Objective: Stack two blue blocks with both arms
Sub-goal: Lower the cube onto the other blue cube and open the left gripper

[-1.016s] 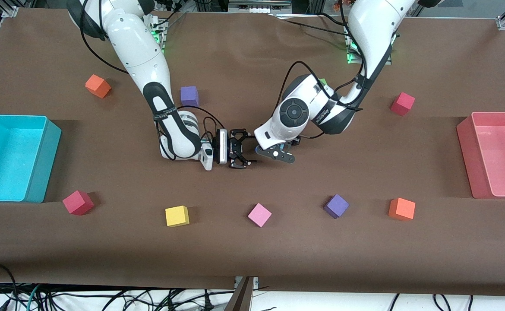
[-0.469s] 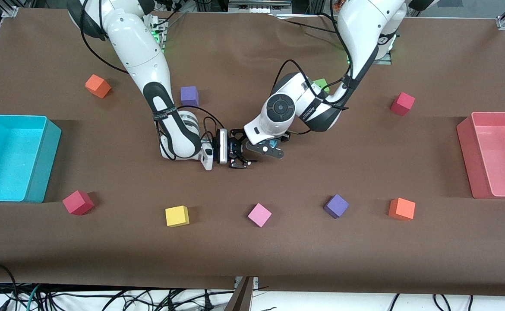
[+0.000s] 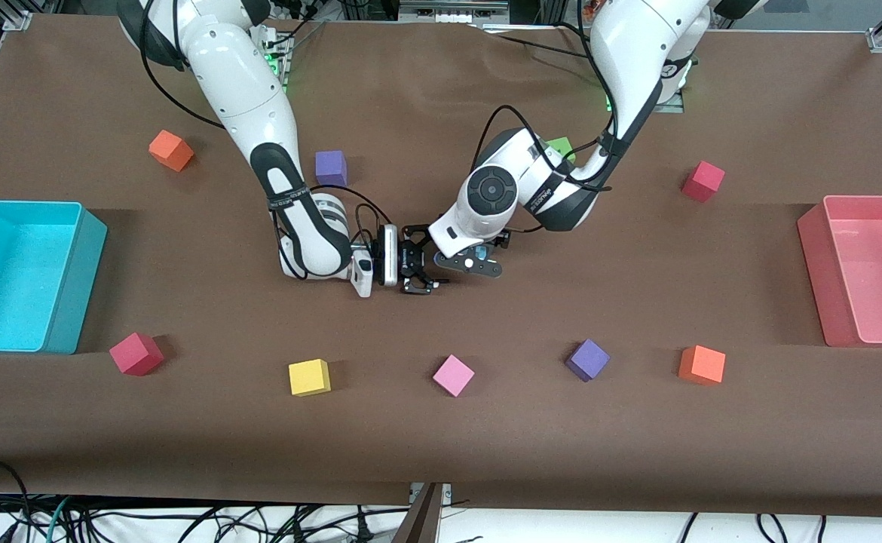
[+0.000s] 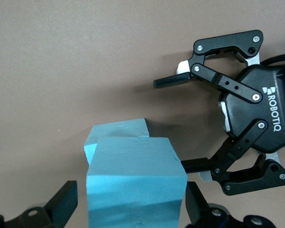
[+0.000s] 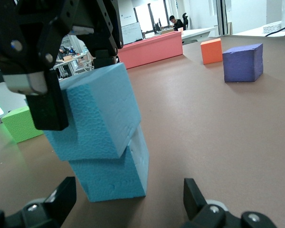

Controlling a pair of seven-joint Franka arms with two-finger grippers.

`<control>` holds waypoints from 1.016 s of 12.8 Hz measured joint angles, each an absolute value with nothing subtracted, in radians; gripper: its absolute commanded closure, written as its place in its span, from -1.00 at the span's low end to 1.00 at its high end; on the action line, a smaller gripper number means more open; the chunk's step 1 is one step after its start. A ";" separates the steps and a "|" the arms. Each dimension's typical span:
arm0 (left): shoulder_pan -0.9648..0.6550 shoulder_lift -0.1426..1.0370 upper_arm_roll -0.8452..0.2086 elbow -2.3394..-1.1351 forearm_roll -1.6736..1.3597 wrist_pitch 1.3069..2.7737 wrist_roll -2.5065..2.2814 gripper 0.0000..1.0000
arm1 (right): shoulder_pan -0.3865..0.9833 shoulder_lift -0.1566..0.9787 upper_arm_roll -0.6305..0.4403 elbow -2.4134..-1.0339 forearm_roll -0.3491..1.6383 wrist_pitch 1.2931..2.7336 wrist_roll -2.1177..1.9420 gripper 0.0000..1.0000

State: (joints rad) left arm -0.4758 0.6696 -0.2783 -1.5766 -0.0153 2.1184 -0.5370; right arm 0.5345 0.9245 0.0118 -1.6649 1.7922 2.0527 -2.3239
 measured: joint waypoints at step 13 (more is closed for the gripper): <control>-0.251 0.278 -0.262 -1.518 -0.057 1.634 -0.536 -1.00 | 0.533 0.878 -0.033 -1.644 1.681 2.054 -2.233 -1.00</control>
